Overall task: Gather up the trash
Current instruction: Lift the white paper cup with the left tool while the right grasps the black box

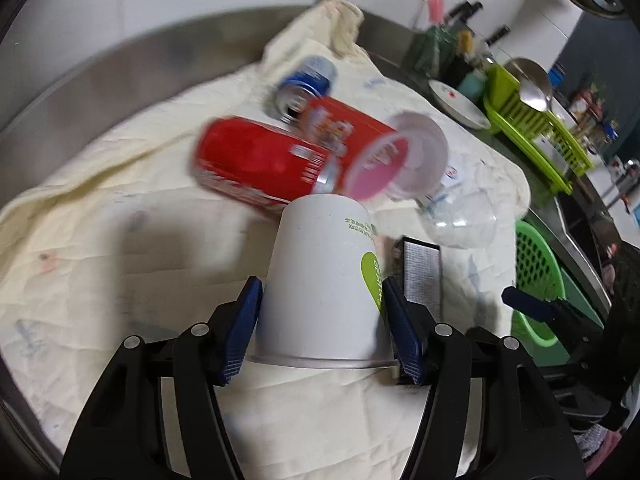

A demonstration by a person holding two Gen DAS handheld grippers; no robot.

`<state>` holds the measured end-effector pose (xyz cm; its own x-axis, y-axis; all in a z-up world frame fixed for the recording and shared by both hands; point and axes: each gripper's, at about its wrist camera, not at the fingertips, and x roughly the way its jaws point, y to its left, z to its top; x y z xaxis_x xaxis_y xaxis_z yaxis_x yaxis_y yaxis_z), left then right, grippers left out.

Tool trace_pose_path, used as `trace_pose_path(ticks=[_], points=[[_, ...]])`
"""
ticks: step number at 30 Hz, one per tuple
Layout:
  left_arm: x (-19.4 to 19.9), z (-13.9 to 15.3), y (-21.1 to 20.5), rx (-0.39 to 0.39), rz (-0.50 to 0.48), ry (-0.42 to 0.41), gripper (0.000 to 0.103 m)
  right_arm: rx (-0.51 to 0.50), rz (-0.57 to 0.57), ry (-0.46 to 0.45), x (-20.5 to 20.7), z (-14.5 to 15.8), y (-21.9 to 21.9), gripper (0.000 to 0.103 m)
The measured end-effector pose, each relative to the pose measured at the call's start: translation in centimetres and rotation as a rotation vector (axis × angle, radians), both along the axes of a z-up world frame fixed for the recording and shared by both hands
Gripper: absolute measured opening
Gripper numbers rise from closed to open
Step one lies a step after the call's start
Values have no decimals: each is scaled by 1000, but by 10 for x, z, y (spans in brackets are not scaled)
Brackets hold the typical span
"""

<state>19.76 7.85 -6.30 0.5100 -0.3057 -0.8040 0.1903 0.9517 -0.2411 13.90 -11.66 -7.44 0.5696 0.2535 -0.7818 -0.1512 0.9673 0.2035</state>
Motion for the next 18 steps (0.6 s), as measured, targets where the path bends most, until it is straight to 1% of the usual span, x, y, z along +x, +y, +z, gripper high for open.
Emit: trace_pose_path(ticks=[2,4,9,11,15,16,18], points=[[-5,7,11,2,27,-20,61,10,1,28,8,-4,10,80],[-7,11,21,-6,51,-26,61,-1,-9,55,15,-8,18,76],[-15,18,36,3,77,-54,61,-36,-36,103,32,-18,40,76],[-16,20,40,-10,85,-56,61,-46,-41,122,37,-24,47,76],[-20,22,42,-2,89,-71,61,-116,-52,129,38,-32,57,66],[-20,22,43,-5,90,-71,61,-121,-54,143,39,-36,57,63],[-20,23,44,-16,94,-70,61,-127,-53,134,36,-38,55,55]])
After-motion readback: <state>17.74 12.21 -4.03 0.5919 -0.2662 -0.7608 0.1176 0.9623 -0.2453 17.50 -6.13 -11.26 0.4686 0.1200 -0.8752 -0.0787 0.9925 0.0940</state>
